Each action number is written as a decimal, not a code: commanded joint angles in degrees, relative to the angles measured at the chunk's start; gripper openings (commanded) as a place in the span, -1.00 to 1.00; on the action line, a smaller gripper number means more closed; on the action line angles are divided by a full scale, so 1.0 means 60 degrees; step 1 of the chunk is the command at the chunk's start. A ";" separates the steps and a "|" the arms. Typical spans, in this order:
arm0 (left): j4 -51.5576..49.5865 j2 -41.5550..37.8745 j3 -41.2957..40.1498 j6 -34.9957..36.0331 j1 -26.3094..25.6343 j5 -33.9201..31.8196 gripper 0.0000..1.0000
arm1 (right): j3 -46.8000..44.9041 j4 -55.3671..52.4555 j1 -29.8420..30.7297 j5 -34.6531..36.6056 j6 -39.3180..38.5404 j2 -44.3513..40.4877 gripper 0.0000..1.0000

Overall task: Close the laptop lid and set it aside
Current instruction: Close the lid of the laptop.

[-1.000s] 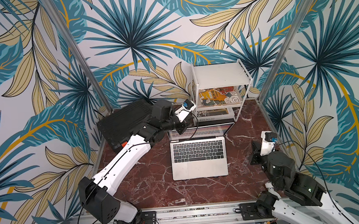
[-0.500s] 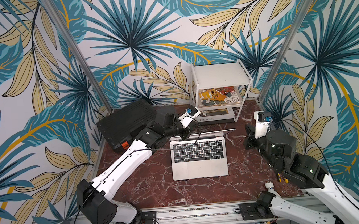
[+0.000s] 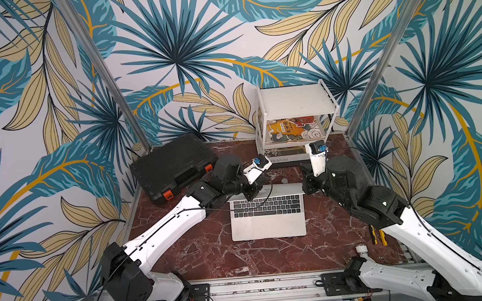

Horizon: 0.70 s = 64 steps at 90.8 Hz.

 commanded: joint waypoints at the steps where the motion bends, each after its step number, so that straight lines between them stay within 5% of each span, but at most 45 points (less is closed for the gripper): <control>1: 0.0165 0.0011 -0.0162 0.0009 0.0025 -0.0392 -0.97 | 0.0002 0.0209 0.0017 -0.0224 0.0243 0.0329 -1.00; 60: 0.0801 -0.0616 -0.0046 -0.0402 0.0029 -0.1171 -0.47 | -0.1945 0.1478 0.0016 -0.2083 0.0545 0.0491 -1.00; 64: 0.0825 -0.0651 -0.0049 -0.0440 0.0031 -0.1274 -0.15 | -0.1979 0.1477 0.0017 -0.2171 0.0559 0.0473 -1.00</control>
